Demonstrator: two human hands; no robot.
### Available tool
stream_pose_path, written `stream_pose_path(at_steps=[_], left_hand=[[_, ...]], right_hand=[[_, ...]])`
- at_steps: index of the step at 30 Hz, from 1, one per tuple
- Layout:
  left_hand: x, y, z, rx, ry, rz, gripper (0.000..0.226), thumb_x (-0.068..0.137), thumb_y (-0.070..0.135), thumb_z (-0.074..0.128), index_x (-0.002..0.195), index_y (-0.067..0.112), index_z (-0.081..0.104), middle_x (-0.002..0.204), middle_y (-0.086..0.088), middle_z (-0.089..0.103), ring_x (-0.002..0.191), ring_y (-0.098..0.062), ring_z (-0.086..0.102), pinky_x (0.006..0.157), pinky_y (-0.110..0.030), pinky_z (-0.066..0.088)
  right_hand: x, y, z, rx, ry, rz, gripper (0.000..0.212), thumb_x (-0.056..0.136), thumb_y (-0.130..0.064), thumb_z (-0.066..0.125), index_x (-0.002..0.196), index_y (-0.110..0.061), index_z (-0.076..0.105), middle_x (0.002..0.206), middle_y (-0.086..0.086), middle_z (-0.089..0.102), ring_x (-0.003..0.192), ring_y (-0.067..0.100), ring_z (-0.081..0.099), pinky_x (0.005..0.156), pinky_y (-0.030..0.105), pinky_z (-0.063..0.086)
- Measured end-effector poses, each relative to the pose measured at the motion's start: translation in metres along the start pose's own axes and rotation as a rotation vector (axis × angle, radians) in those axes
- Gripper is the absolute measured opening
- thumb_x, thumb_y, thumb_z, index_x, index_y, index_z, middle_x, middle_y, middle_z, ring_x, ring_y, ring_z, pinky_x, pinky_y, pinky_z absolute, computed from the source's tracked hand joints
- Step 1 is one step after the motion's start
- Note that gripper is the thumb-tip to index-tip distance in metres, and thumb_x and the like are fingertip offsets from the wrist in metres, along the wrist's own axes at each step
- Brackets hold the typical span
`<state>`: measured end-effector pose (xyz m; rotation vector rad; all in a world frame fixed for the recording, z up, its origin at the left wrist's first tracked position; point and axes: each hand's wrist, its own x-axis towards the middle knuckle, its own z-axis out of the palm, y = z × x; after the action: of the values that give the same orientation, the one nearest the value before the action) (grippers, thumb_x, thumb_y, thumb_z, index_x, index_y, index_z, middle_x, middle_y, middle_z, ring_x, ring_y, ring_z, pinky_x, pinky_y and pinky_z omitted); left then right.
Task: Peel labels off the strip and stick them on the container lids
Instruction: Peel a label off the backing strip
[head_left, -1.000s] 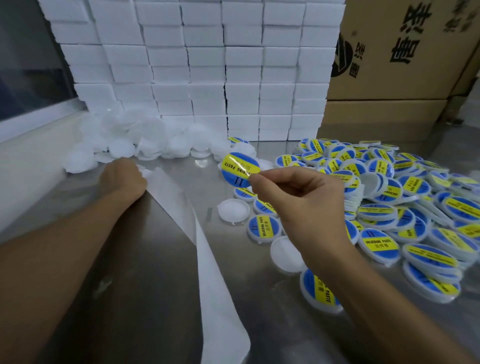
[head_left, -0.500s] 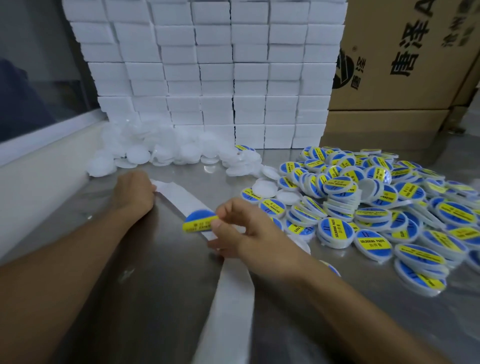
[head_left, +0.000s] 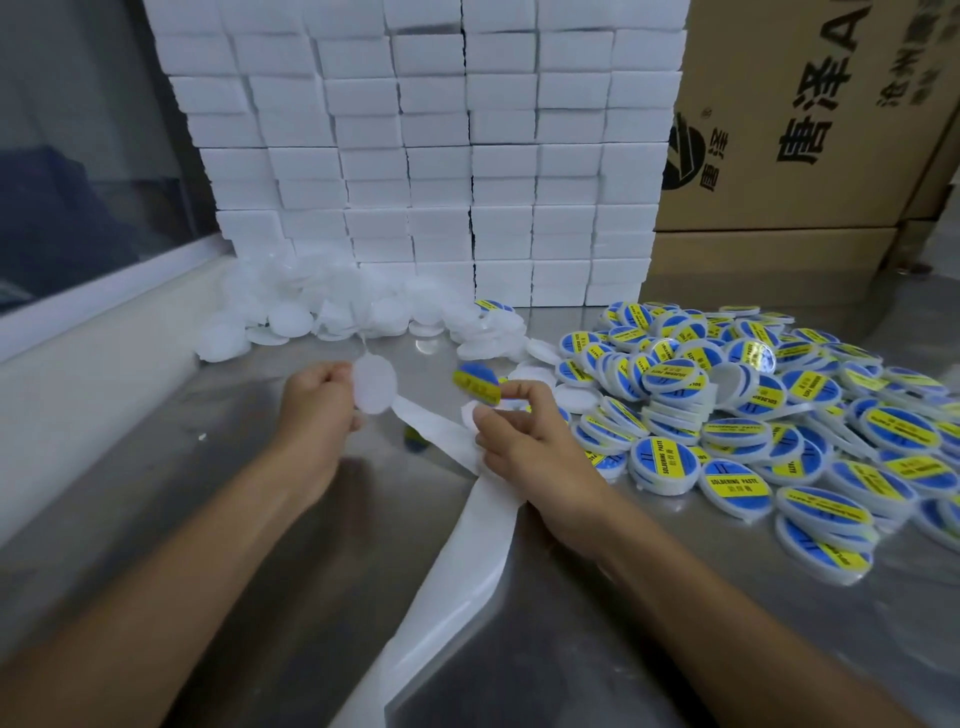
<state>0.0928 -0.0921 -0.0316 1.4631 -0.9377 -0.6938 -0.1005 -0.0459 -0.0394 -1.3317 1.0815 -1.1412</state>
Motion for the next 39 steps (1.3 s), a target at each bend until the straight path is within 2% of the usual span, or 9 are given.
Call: stream_pose_path(at_steps=[2,6,9,13,18,21,24,28,39], left_hand=[[-0.021,0.008,0.006,-0.250,-0.112,-0.074,0.026,0.103,0.008,0.038,0.088,0.009,0.060,0.088,-0.009,0.060,0.072,-0.020,0.051,0.058,-0.029,0.041],[-0.053,0.020,0.013,-0.456,-0.337,-0.148,0.030,0.101,0.002,0.035,0.087,0.007,0.060,0.081,-0.006,0.068,0.065,-0.017,0.058,0.048,-0.023,0.041],[-0.064,0.018,0.016,-0.492,-0.418,-0.202,0.025,0.101,0.005,0.038,0.090,0.007,0.061,0.083,-0.007,0.069,0.068,-0.018,0.060,0.055,-0.026,0.045],[-0.068,0.006,0.017,-0.604,-0.524,-0.243,0.017,0.097,0.009,0.051,0.105,0.002,0.064,0.102,-0.015,0.073,0.090,-0.024,0.072,0.072,-0.033,0.060],[-0.070,-0.006,0.024,-0.574,-0.533,-0.231,0.019,0.100,0.002,0.044,0.106,-0.003,0.062,0.099,-0.019,0.074,0.096,-0.028,0.072,0.082,-0.033,0.059],[-0.066,-0.007,0.025,-0.592,-0.493,-0.253,0.019,0.100,0.001,0.044,0.109,-0.004,0.060,0.098,-0.019,0.074,0.095,-0.029,0.072,0.083,-0.035,0.058],[-0.063,-0.009,0.024,-0.648,-0.425,-0.289,0.018,0.097,-0.002,0.047,0.112,-0.006,0.057,0.095,-0.022,0.074,0.091,-0.031,0.073,0.077,-0.036,0.060],[-0.063,-0.008,0.024,-0.639,-0.423,-0.295,0.019,0.096,-0.002,0.049,0.112,-0.005,0.058,0.097,-0.021,0.074,0.091,-0.030,0.073,0.084,-0.039,0.058],[-0.061,-0.010,0.021,-0.616,-0.452,-0.289,0.018,0.096,0.003,0.052,0.111,0.000,0.062,0.097,-0.017,0.075,0.091,-0.026,0.073,0.092,-0.043,0.052]], right_hand=[[0.001,0.002,-0.001,-0.028,-0.006,-0.022,0.046,0.086,-0.040,0.068,0.122,-0.043,0.040,0.110,-0.006,0.066,0.099,0.011,0.065,0.098,0.041,0.050],[-0.001,0.003,-0.002,-0.009,-0.018,-0.085,0.061,0.081,-0.034,0.075,0.124,-0.045,0.034,0.097,-0.001,0.073,0.072,0.004,0.062,0.080,0.030,0.050],[0.001,0.004,-0.003,0.031,0.021,-0.144,0.056,0.084,-0.017,0.074,0.124,-0.034,0.038,0.072,0.003,0.067,0.065,0.013,0.055,0.072,0.033,0.045],[0.005,0.007,-0.003,0.064,0.078,-0.172,0.055,0.085,-0.009,0.073,0.125,-0.026,0.040,0.068,0.001,0.065,0.063,0.012,0.060,0.072,0.032,0.049],[0.005,0.007,-0.003,0.038,0.111,-0.190,0.047,0.085,-0.007,0.073,0.115,-0.030,0.045,0.069,-0.002,0.066,0.065,0.010,0.063,0.070,0.030,0.052],[0.005,0.005,-0.003,0.053,0.153,-0.147,0.042,0.086,-0.012,0.072,0.111,-0.036,0.049,0.090,0.002,0.066,0.073,0.011,0.066,0.075,0.041,0.060],[0.004,0.000,-0.005,0.116,0.220,-0.122,0.030,0.087,-0.017,0.071,0.108,-0.032,0.057,0.106,-0.003,0.059,0.082,0.015,0.068,0.067,0.040,0.062],[0.002,-0.009,-0.011,0.200,0.241,-0.156,0.003,0.090,-0.016,0.068,0.090,-0.018,0.068,0.077,-0.014,0.067,0.072,0.007,0.065,0.065,0.036,0.062],[-0.001,-0.022,-0.023,0.081,0.183,-0.165,0.005,0.085,-0.015,0.072,0.082,-0.018,0.074,0.067,-0.001,0.072,0.055,0.007,0.060,0.060,0.021,0.056]])
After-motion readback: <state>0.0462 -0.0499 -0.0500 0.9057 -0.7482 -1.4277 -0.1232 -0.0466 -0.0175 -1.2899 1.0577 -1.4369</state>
